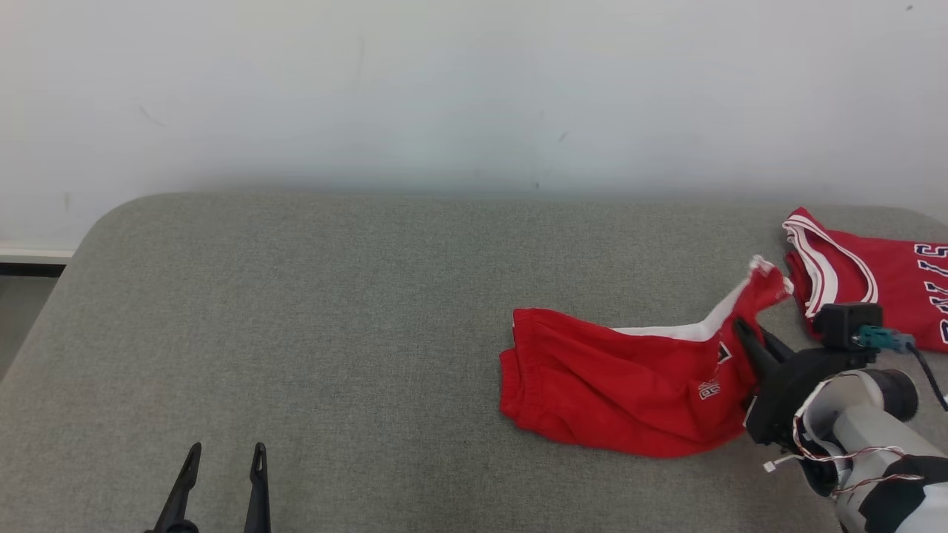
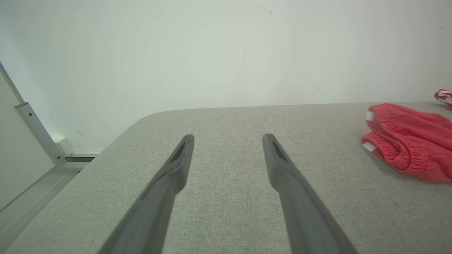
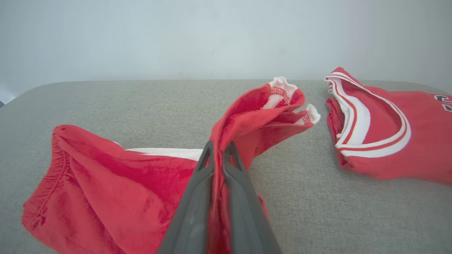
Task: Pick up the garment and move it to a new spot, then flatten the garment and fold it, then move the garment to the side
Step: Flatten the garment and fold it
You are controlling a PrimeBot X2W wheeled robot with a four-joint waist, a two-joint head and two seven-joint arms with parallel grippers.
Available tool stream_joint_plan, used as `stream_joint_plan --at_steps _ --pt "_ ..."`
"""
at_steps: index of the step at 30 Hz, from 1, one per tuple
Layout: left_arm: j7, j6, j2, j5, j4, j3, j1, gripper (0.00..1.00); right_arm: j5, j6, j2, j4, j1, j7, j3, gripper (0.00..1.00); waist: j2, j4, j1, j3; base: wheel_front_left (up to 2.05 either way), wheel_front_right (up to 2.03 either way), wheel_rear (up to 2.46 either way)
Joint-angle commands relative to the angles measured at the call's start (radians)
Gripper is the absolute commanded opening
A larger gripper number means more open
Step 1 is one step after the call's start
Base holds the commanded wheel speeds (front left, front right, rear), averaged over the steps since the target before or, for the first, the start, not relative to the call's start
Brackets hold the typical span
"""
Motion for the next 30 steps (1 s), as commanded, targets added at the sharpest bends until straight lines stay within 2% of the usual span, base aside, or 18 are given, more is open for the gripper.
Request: stream_joint_plan --at_steps 1,6,12,16,23,24,25,27,30 --pt "-0.003 0.001 0.002 -0.004 -0.003 0.002 0.014 1.00 0.000 -0.003 0.008 -0.024 -0.005 -0.003 0.008 0.00 0.0000 -0.001 -0.0001 -0.001 0.00 0.00 0.00" --pt "-0.003 0.002 -0.003 -0.002 0.001 -0.004 0.003 1.00 -0.006 -0.003 0.057 -0.153 0.007 0.026 0.046 0.00 0.0000 0.002 -0.0001 0.003 0.00 0.00 0.00" --pt "-0.003 0.001 -0.012 -0.003 0.011 -0.027 -0.029 1.00 -0.030 -0.003 0.140 -0.232 0.018 0.073 0.078 0.00 0.0000 0.030 -0.0001 0.014 0.00 0.00 0.00" --pt "-0.003 -0.003 -0.017 -0.013 0.021 -0.044 -0.048 1.00 -0.048 -0.003 0.207 -0.202 0.008 0.085 0.070 0.00 0.0000 0.050 -0.0001 0.025 0.00 0.00 0.00" --pt "-0.003 -0.004 -0.023 -0.024 0.041 -0.070 -0.076 1.00 -0.076 -0.003 0.304 -0.052 0.007 0.085 0.065 0.00 0.0000 0.088 -0.0001 0.031 0.00 0.00 0.00" --pt "-0.003 -0.005 -0.024 -0.026 0.043 -0.070 -0.080 1.00 -0.079 -0.003 0.311 -0.038 0.005 0.074 0.063 0.37 0.0000 0.090 -0.0001 0.031 0.00 0.00 0.00" --pt "-0.003 -0.006 -0.024 -0.028 0.045 -0.068 -0.083 1.00 -0.075 -0.003 0.325 -0.023 0.004 0.054 0.065 1.00 0.0000 0.091 -0.0001 0.029 0.00 0.00 0.00" --pt "-0.003 -0.007 -0.023 -0.031 0.046 -0.060 -0.077 1.00 -0.076 -0.003 0.325 -0.030 0.003 0.022 0.072 1.00 0.0000 0.087 -0.0001 0.023 0.00 0.00 0.00" --pt "-0.003 -0.006 -0.018 -0.032 0.044 -0.045 -0.058 1.00 -0.082 -0.003 0.293 -0.073 0.002 -0.044 0.082 1.00 0.0000 0.073 -0.0001 0.013 0.00 0.00 0.00"
